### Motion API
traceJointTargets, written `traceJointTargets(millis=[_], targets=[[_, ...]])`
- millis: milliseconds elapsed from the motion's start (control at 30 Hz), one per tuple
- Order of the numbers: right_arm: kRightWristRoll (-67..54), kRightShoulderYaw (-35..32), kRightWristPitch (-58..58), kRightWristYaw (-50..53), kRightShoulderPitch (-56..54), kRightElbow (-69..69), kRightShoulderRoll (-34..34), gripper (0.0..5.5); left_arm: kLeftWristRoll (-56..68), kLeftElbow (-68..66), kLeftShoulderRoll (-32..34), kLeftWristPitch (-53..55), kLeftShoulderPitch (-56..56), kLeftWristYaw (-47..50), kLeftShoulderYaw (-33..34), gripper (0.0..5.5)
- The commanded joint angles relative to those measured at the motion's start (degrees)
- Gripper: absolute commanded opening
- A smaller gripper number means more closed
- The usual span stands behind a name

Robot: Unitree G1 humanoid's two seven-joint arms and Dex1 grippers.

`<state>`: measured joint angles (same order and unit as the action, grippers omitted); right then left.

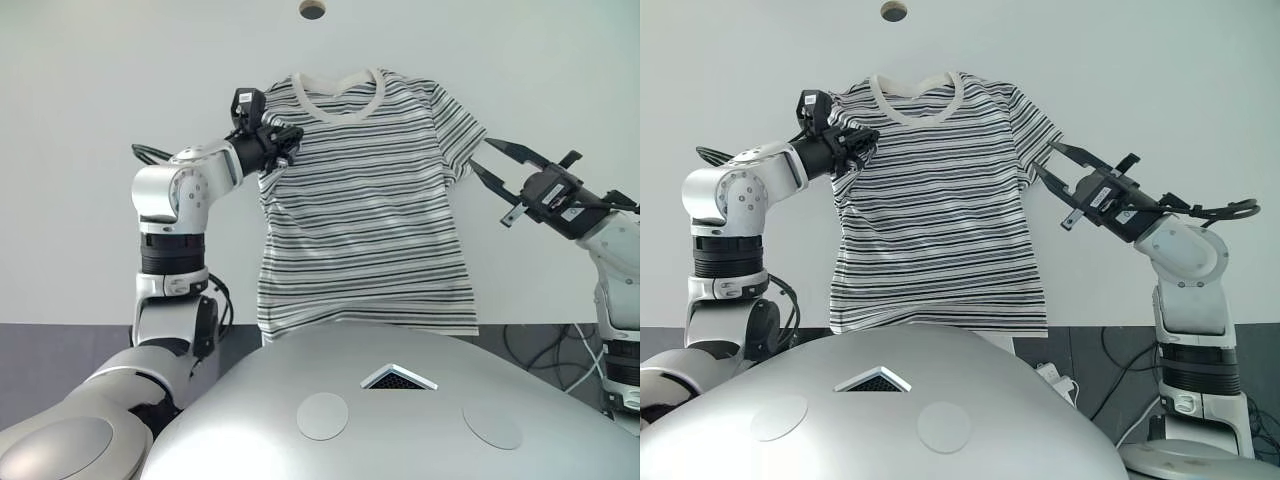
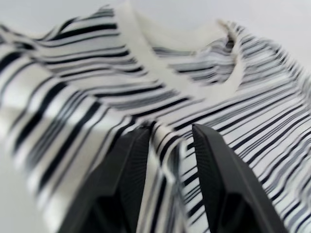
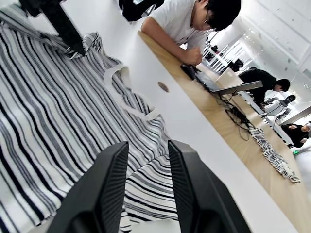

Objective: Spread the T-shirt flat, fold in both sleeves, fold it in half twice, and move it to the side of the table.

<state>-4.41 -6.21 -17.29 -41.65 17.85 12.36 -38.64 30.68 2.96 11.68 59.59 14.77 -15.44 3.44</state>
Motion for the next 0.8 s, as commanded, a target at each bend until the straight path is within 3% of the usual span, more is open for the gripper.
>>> traceJointTargets(millis=[33, 167, 233, 300, 400, 533, 633, 800], targets=[[0.9, 0.7, -0.2, 0.3, -0.2, -0.3, 0.0, 1.55, 3.2, 1.3, -2.0, 0.2, 1.8, -0.9, 3.4, 1.77], [1.4, 1.6, 0.1, 0.6, -0.8, -0.7, 0.2, 1.55, 8.0, 9.4, -0.8, 1.8, -2.1, -7.5, -0.2, 1.77], [1.6, 2.1, 0.2, 0.8, -0.8, -0.6, 0.2, 1.55, 3.8, 17.0, 4.0, -7.3, -6.4, -12.8, -4.4, 1.77], [1.6, 1.9, 0.0, 1.1, -0.4, -0.8, 0.1, 1.55, -5.2, 21.0, 11.6, -22.7, -10.4, -17.8, -5.0, 1.77], [1.2, -0.9, -0.1, 2.8, -1.3, -5.0, -0.1, 1.55, -23.1, 12.4, 25.6, -52.3, -17.6, -21.8, -2.5, 1.77], [0.7, -5.1, 1.5, 5.3, -6.0, -15.7, -1.6, 1.55, -38.5, 2.0, 35.6, -78.4, -26.2, -16.8, -1.7, 1.77], [2.0, -5.8, 2.2, 7.5, -12.1, -25.9, -2.3, 1.55, -51.1, -4.5, 38.9, -87.7, -28.8, -8.7, -5.9, 1.77], [1.5, -7.9, 2.0, 10.6, -18.4, -36.0, -2.7, 1.55, -58.3, -9.7, 36.4, -95.9, -28.2, -5.2, -12.1, 1.77]])
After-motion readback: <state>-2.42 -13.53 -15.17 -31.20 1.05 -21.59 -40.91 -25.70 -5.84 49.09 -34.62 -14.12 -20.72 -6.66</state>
